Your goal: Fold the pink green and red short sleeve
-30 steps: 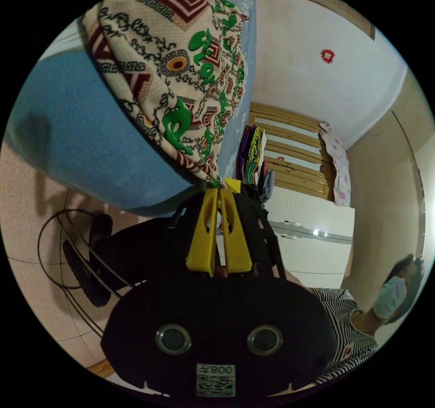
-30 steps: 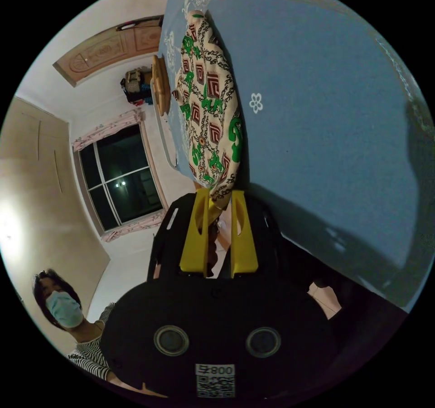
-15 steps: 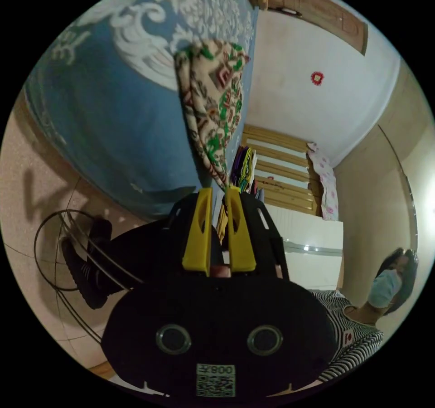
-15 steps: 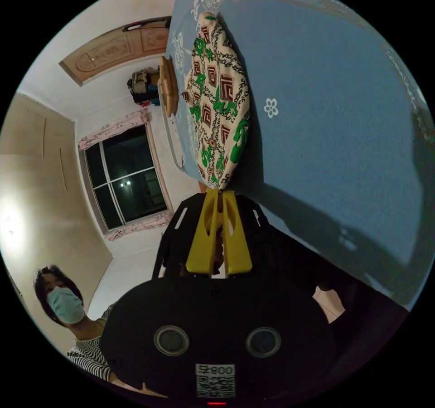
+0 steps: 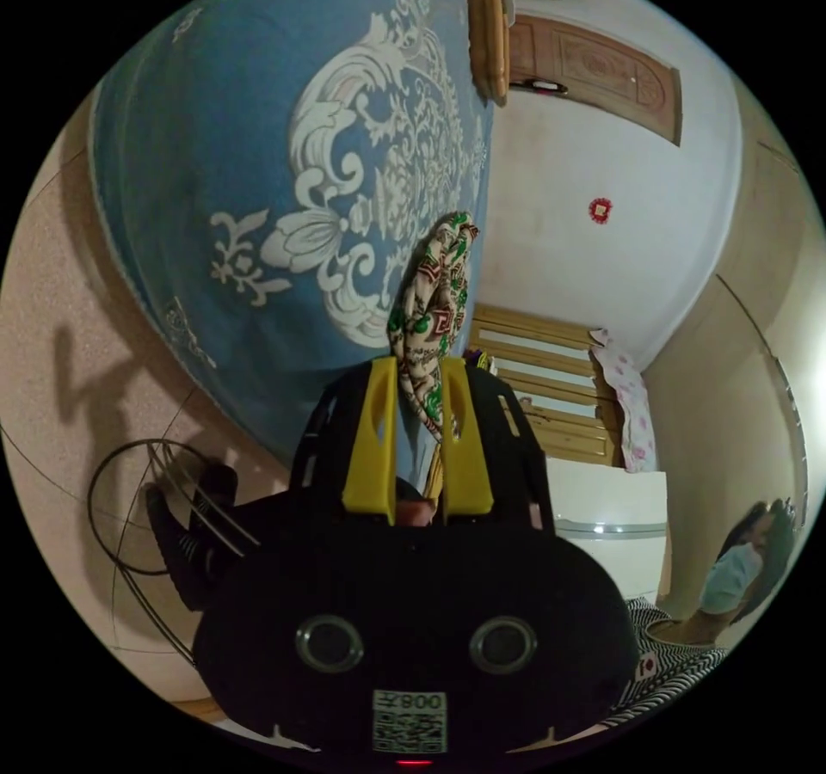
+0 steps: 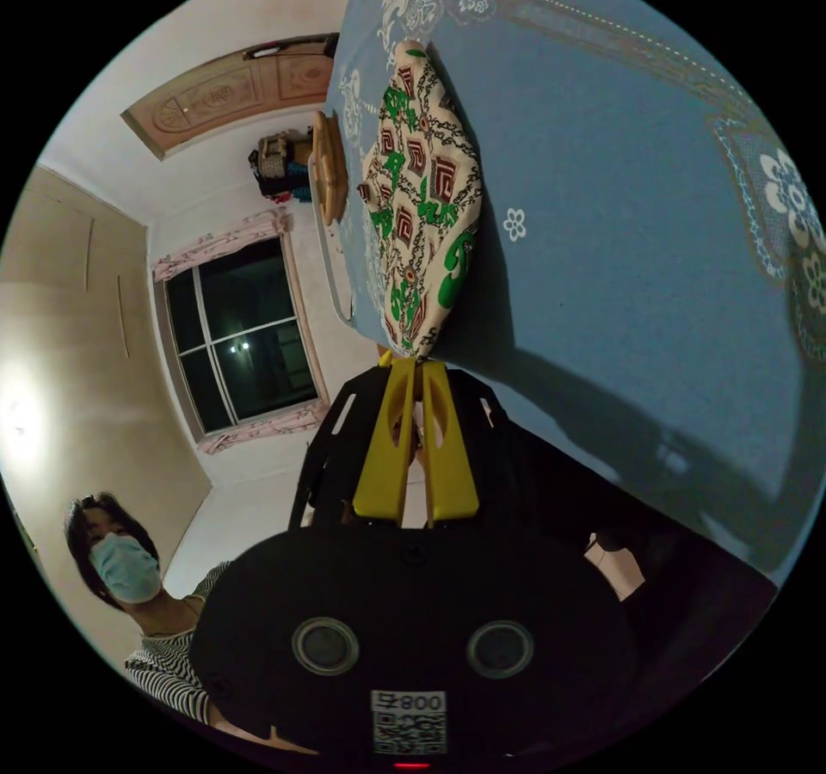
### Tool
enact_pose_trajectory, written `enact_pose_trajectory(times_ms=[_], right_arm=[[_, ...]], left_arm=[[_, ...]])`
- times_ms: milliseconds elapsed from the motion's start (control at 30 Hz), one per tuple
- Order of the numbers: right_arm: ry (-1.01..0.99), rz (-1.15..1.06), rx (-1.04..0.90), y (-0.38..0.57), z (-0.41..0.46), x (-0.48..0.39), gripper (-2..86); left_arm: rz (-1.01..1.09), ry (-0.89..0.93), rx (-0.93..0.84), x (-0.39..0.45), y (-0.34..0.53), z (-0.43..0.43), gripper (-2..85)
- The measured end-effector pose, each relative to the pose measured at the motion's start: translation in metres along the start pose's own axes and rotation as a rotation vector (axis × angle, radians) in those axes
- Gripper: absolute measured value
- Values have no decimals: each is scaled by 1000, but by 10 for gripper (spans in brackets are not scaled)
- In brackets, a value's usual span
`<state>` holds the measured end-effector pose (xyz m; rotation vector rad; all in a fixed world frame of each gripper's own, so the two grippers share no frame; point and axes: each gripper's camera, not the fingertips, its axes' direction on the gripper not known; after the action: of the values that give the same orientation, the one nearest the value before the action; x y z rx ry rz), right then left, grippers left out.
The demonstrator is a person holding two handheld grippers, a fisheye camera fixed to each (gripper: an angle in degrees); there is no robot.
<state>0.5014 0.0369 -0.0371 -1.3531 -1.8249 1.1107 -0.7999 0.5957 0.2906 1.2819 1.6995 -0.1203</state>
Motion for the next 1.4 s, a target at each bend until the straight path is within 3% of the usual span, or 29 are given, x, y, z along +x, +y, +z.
enact_pose_trajectory(times_ms=[500, 800, 1000, 1400], right_arm=[[23, 4, 8, 4, 5, -22, 9], [111, -6, -9, 7, -6, -41, 7], [179, 25, 32, 30, -26, -42, 7], [-17, -71, -86, 63, 45, -99, 35]], left_arm=[[13, -7, 10, 22, 3, -10, 23], [83, -22, -20, 53, 48, -1, 17], [5, 0, 4, 45, 80, 20, 14], [21, 31, 11, 61, 84, 54, 14]])
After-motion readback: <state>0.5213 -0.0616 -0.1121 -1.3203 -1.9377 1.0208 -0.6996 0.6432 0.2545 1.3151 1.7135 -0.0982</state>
